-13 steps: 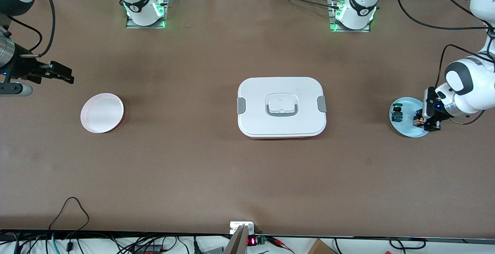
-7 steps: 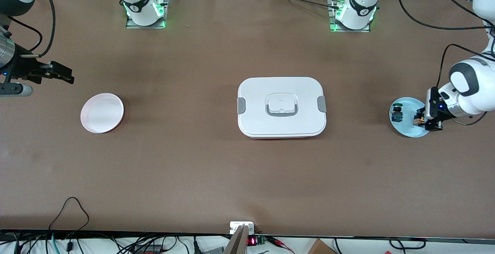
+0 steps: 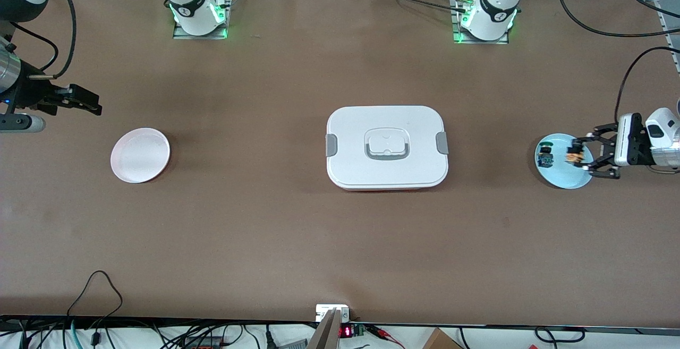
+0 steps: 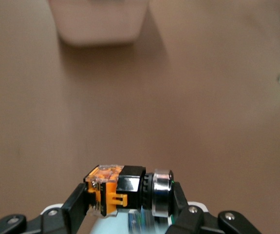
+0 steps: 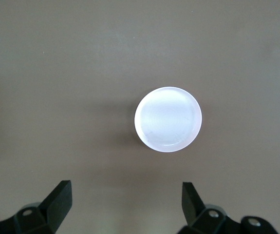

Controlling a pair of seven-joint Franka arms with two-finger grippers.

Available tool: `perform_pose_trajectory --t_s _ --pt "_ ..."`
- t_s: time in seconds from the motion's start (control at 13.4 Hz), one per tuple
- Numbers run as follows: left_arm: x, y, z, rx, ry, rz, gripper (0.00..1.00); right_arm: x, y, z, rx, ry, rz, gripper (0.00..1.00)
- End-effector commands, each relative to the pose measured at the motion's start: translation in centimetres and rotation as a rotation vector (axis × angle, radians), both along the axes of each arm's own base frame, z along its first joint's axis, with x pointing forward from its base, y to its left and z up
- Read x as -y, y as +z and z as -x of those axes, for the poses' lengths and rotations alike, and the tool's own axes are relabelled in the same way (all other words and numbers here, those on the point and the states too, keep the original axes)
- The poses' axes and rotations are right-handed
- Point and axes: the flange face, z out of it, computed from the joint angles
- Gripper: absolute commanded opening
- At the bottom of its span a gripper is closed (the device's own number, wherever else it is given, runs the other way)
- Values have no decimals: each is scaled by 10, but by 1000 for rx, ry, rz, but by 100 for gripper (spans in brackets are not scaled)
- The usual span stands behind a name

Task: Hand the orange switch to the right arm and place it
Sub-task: 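Carry the orange switch over the box while the right gripper reaches toward it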

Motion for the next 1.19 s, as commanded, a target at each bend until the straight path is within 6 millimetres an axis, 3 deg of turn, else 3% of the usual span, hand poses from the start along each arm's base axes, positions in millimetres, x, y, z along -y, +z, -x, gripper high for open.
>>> perform_pose_trajectory --t_s 0.0,0.07,0.3,0.52,0.6,0.67,0.82,1.12 --pt "90 76 -32 -62 10 154 1 -1 0 -2 -8 2 0 100" --pt "120 100 -37 -109 49 220 0 -1 -5 -4 -15 0 -1 100" --pt "216 135 -43 -241 119 471 0 1 -5 -4 -12 -12 -11 100" --pt "311 138 -59 -225 165 699 0 -4 -1 -2 -12 -1 -37 100" --pt "346 138 -56 -234 155 708 0 -7 0 -2 -9 3 -43 100" --pt "394 139 -48 -264 142 752 0 -6 -1 -2 -11 -3 -52 100" --pt "437 136 -45 -250 194 792 0 -26 0 3 -44 -38 -240 100" --pt "476 145 -35 -248 227 827 0 -62 -9 3 -121 -66 -570 100"
